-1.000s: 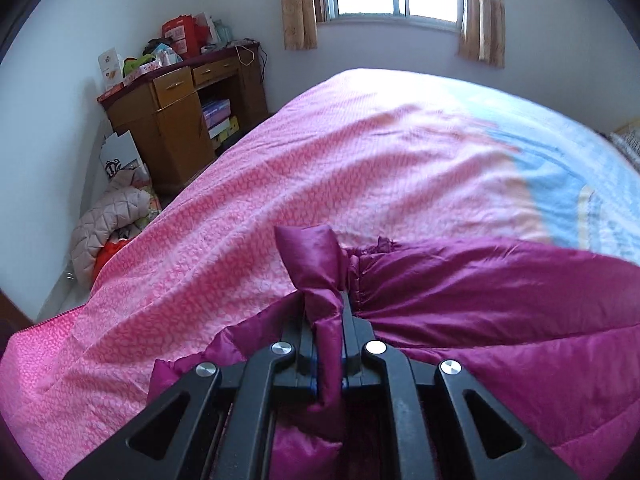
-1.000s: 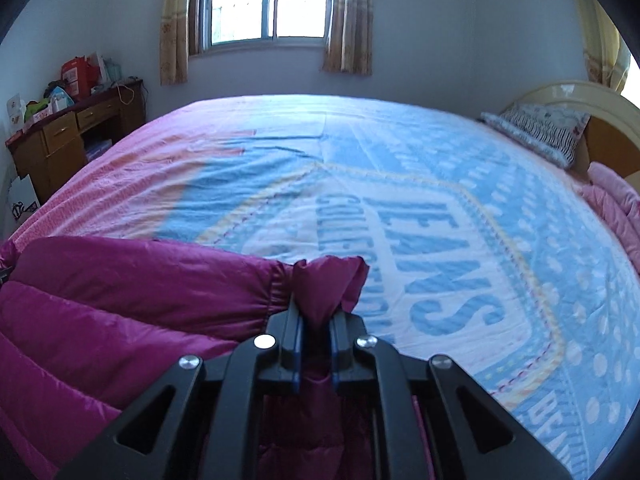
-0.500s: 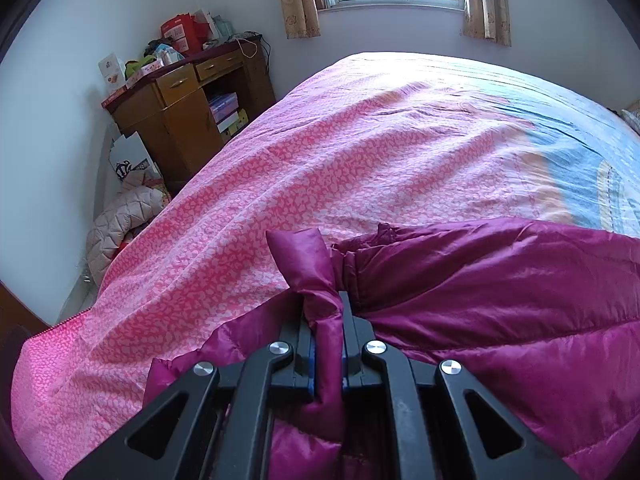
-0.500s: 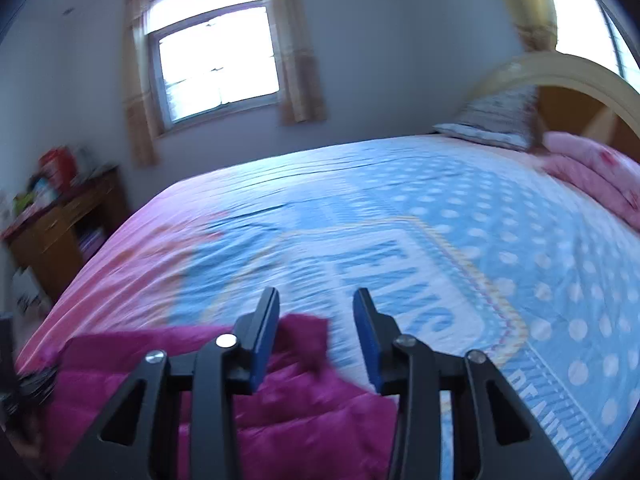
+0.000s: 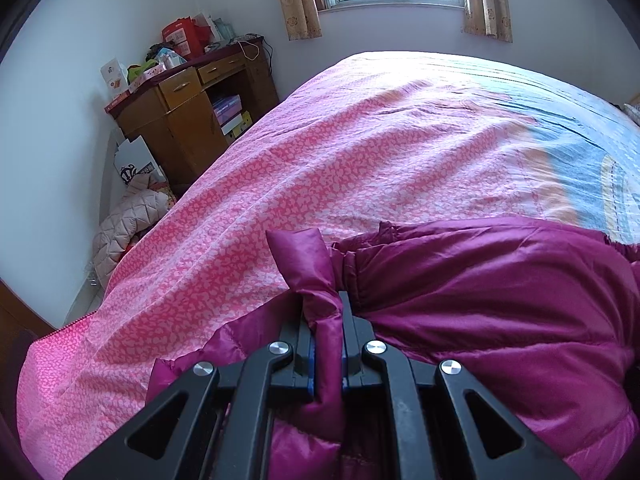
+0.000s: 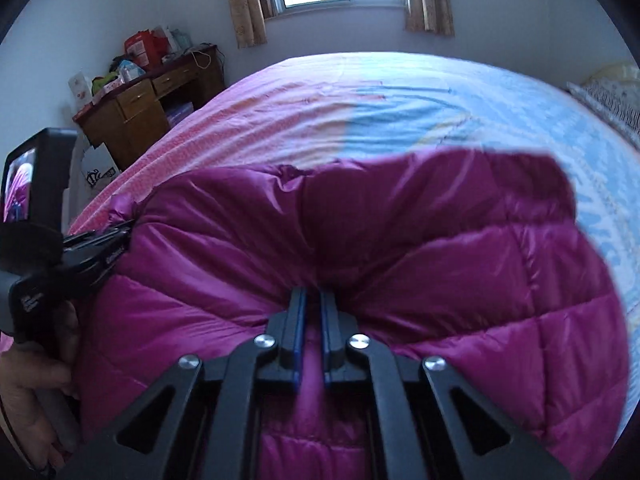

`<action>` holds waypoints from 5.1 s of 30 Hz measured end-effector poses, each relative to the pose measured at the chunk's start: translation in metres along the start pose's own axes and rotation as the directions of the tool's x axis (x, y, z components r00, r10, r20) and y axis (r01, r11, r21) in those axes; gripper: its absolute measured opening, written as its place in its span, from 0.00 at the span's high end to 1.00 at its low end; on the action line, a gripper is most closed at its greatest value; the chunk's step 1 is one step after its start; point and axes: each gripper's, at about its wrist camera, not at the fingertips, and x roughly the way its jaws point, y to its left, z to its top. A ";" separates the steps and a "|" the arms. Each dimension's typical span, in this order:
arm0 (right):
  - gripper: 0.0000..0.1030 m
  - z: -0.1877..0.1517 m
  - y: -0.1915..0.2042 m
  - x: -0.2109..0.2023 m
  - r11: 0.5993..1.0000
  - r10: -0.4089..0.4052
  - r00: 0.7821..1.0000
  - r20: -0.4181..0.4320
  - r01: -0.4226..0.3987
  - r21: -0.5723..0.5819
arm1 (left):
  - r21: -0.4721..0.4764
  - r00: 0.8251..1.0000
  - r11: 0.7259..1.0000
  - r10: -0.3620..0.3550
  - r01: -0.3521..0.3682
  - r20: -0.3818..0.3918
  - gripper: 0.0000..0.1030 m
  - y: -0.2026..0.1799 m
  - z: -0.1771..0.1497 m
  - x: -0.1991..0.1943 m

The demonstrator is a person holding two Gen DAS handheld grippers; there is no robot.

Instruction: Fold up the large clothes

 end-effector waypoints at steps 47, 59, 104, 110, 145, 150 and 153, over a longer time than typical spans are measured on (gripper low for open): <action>0.98 0.004 0.016 0.012 0.990 -0.115 0.993 -0.016 0.113 -0.079 | -0.313 0.982 0.931 -0.184 0.188 0.044 0.11 0.075 -0.123 -0.092; 0.96 -0.002 0.039 -0.064 0.991 -0.063 0.997 0.047 0.068 -0.116 | -0.326 0.979 0.923 -0.198 0.204 0.053 0.11 0.078 -0.127 -0.094; 0.98 -0.057 -0.021 -0.054 0.945 0.267 0.961 0.067 -0.275 0.180 | 0.215 0.795 0.912 -0.410 0.350 0.446 0.81 -0.039 -0.075 -0.248; 0.89 -0.063 -0.097 -0.105 0.894 0.308 0.937 0.168 -0.345 0.286 | 0.381 0.754 0.847 -0.515 0.372 0.409 0.81 -0.086 -0.085 -0.264; 0.84 -0.020 -0.155 -0.087 0.951 0.265 0.961 0.074 -0.273 0.144 | 0.617 0.734 0.634 -0.666 0.465 0.131 0.80 -0.157 -0.149 -0.255; 0.84 -0.034 -0.182 -0.061 0.935 0.287 0.956 0.065 -0.294 0.197 | 0.588 0.669 0.595 -0.734 0.549 0.119 0.78 -0.091 -0.138 -0.287; 0.86 -0.042 -0.193 -0.056 0.908 0.326 0.942 0.084 -0.336 0.249 | 0.535 0.653 0.625 -0.738 0.568 0.169 0.78 -0.047 -0.110 -0.300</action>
